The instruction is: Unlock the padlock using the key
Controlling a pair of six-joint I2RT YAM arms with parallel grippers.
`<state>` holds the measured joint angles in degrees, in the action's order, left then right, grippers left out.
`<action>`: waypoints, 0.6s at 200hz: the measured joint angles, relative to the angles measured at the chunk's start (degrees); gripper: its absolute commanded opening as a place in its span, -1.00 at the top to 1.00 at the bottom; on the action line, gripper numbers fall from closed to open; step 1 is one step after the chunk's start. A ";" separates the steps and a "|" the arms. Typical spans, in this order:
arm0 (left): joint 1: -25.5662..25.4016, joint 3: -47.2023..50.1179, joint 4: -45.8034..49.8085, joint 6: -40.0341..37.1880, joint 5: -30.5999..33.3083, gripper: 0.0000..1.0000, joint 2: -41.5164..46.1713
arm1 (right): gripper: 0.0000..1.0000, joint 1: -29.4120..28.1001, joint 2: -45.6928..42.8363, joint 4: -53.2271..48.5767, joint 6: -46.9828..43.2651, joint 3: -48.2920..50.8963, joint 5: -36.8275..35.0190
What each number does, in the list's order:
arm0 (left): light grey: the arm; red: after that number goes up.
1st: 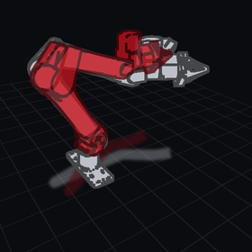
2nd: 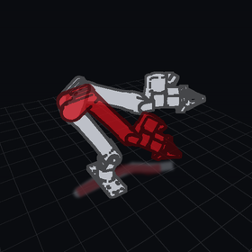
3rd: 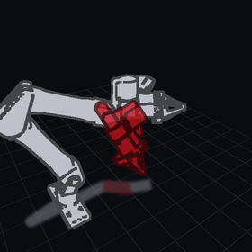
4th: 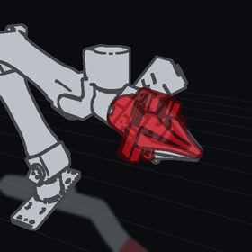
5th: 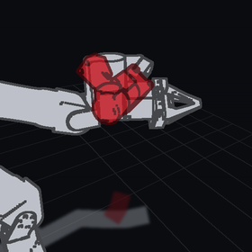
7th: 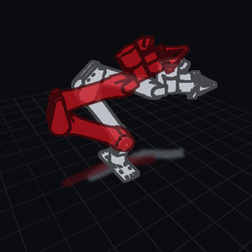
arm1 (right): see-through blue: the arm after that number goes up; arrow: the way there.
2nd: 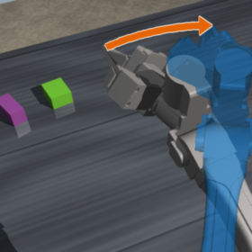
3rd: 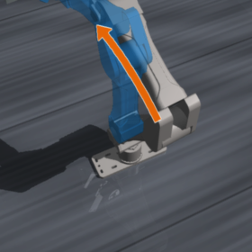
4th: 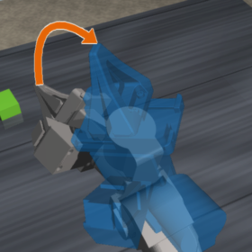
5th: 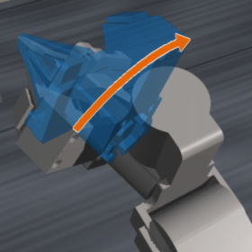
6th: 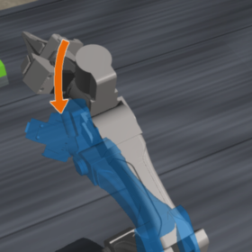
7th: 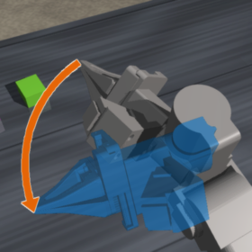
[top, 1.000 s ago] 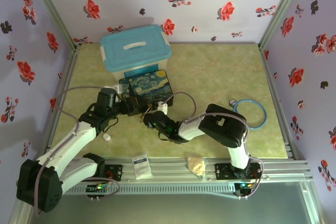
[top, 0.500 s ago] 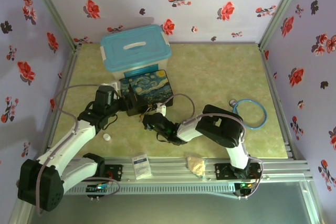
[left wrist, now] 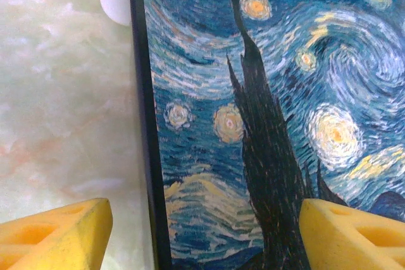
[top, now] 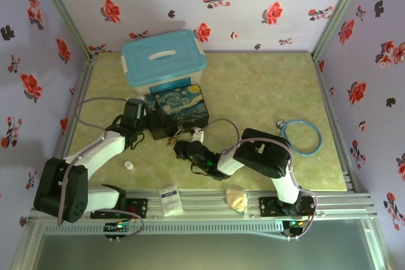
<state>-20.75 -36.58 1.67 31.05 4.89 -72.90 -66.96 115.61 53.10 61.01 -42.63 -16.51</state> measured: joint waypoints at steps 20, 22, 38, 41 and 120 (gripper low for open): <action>0.04 0.00 -2.19 -0.20 0.55 -0.51 -0.52 | 0.41 -0.85 -0.70 -2.12 -0.98 -0.70 -1.70; 0.04 0.00 -2.32 -0.17 0.59 -0.51 -0.61 | 0.40 -0.96 -0.83 -2.56 -1.14 -0.87 -1.79; 0.07 0.00 -3.21 -0.20 0.76 -0.51 -1.60 | 0.37 -1.97 -1.75 -9.01 -2.54 -3.21 -4.02; 0.11 0.00 -3.37 -0.20 0.79 -0.51 -1.77 | 0.34 -2.10 -1.84 -10.19 -2.78 -3.74 -4.46; 0.55 0.26 -5.79 -0.22 1.16 -0.51 -3.28 | 0.32 -4.61 0.42 -38.12 -3.96 -18.25 -13.81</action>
<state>-20.21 -36.32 -4.12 30.83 6.04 -76.18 -71.57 116.03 14.98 57.06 -60.88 -30.33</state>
